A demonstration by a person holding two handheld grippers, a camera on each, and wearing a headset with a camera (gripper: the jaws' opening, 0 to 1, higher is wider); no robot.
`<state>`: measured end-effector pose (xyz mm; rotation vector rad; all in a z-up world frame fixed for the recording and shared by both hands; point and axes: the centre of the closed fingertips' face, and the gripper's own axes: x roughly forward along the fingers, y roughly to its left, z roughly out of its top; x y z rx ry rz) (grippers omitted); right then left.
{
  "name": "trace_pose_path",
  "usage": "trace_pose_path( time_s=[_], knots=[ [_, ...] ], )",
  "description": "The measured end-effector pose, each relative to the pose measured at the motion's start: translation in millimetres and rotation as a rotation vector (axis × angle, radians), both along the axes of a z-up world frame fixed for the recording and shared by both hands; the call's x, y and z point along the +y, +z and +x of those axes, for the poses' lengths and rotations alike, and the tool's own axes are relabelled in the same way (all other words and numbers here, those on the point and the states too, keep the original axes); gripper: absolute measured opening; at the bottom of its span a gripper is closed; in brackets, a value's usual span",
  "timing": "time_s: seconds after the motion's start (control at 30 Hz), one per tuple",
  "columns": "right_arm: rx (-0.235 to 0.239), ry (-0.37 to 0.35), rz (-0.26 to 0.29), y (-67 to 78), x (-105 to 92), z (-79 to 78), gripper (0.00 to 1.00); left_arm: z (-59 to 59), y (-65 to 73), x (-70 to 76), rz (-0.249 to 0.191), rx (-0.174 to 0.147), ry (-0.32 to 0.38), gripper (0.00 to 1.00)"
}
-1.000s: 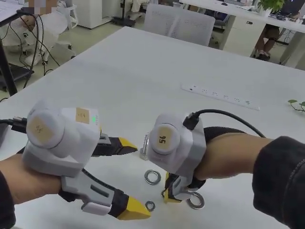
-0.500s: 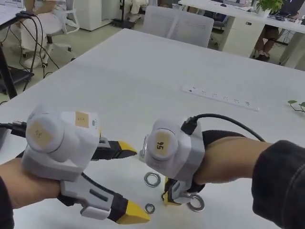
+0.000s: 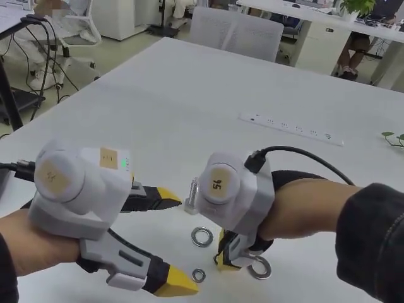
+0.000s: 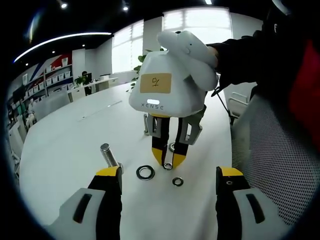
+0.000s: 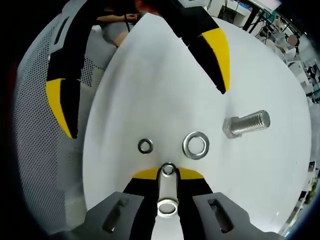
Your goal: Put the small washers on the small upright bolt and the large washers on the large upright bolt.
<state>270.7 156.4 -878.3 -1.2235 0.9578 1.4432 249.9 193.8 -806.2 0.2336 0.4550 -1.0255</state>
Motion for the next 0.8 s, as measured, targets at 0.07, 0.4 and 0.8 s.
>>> trace_pose_path(
  time_s=[0.07,0.4,0.8],
  knots=[
    [-0.004,0.005,-0.005,0.2,0.0,-0.3,0.14,0.2,0.2,0.0,0.0,-0.001,0.0,0.76],
    [-0.005,0.004,-0.004,0.8,-0.8,-0.7,0.14,-0.3,-0.5,-0.7,0.001,0.002,-0.001,0.76],
    [0.0,0.004,0.007,1.5,-0.3,0.0,0.14,0.1,-0.2,-0.4,0.003,0.0,0.002,0.76]
  ],
)
